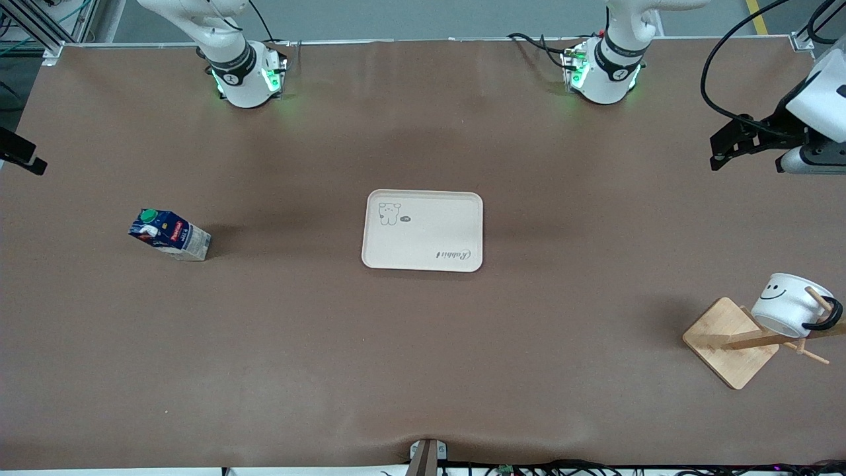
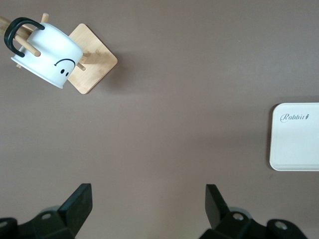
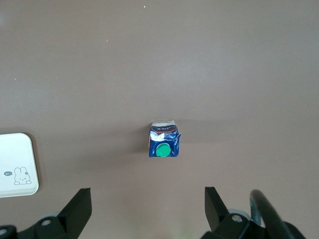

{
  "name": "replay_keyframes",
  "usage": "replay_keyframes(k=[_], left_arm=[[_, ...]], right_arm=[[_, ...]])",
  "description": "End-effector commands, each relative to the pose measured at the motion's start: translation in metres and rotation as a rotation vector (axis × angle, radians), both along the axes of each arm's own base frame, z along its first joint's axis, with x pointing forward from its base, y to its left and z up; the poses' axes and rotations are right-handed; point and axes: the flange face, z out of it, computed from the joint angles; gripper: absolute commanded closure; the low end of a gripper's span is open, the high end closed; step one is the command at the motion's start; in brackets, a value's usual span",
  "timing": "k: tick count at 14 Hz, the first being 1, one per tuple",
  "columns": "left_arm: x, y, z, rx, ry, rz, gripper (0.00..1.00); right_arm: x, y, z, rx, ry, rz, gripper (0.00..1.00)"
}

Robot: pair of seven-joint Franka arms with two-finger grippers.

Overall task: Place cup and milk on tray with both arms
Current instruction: 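Reach the left gripper to the mug handle while the right gripper approaches the milk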

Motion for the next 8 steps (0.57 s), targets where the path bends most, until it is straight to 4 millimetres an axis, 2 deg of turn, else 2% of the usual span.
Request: replay_keyframes(k=[1,4,5,7,8], left_arm=[[0.003,0.001,0.003,0.008,0.0,0.005,0.0],[0.004,0.007,0.004,0.015,-0.004,0.015,0.0],[0.008,0.013,0.0,0.019,0.0,0.029,0.0],[0.018,0.035,0.01,0.017,-0.027,0.066,0.0],[0.022,0.039,0.006,0.018,-0.028,0.067,0.0]], right_arm=[[-0.001,0.001,0.005,-0.026,0.003,-0.001,0.0],[-0.001,0.002,0.007,-0.021,-0.001,-0.001,0.0],[-0.001,0.002,0.007,-0.022,-0.002,-0.001,0.0],[-0.001,0.002,0.007,-0.023,-0.002,-0.001,0.0],[-0.001,0.002,0.007,-0.022,-0.002,-0.001,0.0]])
